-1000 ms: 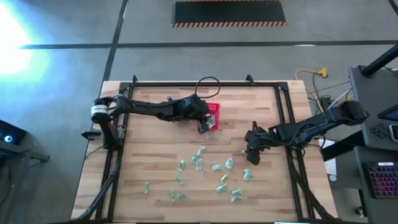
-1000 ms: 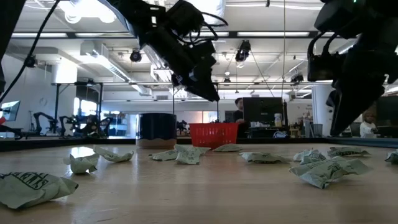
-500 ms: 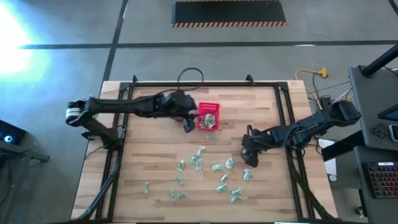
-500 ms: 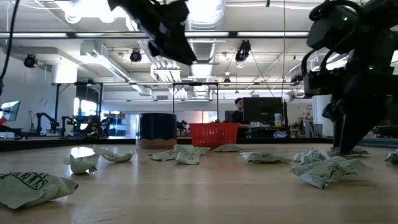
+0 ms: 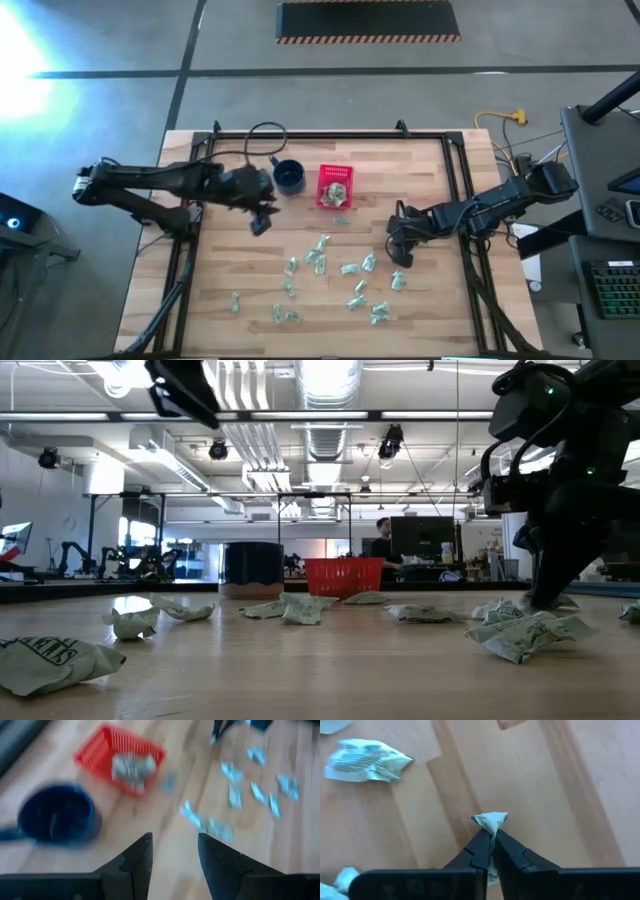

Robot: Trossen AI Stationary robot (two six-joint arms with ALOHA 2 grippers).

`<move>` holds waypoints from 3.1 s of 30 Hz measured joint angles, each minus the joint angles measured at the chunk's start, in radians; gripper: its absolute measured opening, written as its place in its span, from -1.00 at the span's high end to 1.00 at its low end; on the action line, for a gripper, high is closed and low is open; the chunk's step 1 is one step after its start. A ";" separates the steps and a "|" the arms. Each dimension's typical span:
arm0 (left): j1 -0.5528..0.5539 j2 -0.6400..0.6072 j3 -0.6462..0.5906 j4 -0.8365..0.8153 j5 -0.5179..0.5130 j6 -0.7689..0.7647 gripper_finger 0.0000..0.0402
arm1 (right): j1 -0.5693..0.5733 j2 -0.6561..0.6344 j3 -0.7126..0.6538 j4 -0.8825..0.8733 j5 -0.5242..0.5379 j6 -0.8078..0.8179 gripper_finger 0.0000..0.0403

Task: Pick and place Stevia / Truvia into bins
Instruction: Put the stevia packet into the basket

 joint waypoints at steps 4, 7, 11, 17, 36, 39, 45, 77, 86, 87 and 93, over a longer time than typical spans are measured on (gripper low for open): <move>-0.103 -0.035 -0.002 -0.106 0.001 -0.089 0.30 | 0.001 -0.001 0.001 0.050 -0.006 0.006 0.94; -0.193 -0.044 -0.012 -0.145 0.001 -0.143 0.30 | -0.002 -0.001 0.018 0.131 0.002 -0.015 0.94; -0.302 -0.047 -0.067 -0.127 0.002 -0.220 0.30 | -0.014 0.000 0.054 0.265 0.050 -0.100 0.94; -0.412 -0.032 -0.192 -0.019 0.006 -0.376 0.30 | -0.060 0.000 0.128 0.372 0.142 -0.260 0.94; -0.654 0.129 -0.392 0.163 0.072 -0.705 0.30 | -0.407 0.269 0.366 0.395 0.014 -0.442 0.94; -0.683 0.151 -0.392 0.182 0.075 -0.741 0.30 | -0.420 0.339 0.428 0.385 0.012 -0.442 0.94; -0.738 0.191 -0.392 0.191 0.118 -0.779 0.30 | -0.440 0.414 0.557 0.311 -0.108 -0.510 0.89; -0.873 0.415 -0.366 0.296 0.073 -0.301 0.30 | -0.469 0.171 0.654 -0.055 -0.215 -0.520 -0.01; -0.871 0.368 -0.358 0.336 0.011 -0.332 0.30 | -0.457 0.139 0.614 -0.065 -0.214 -0.498 -0.01; -0.870 0.367 -0.358 0.346 -0.003 -0.331 0.30 | -0.456 0.139 0.607 -0.067 -0.214 -0.494 -0.01; -0.868 0.367 -0.358 0.376 -0.049 -0.325 0.30 | -0.442 0.139 0.570 -0.068 -0.216 -0.469 -0.01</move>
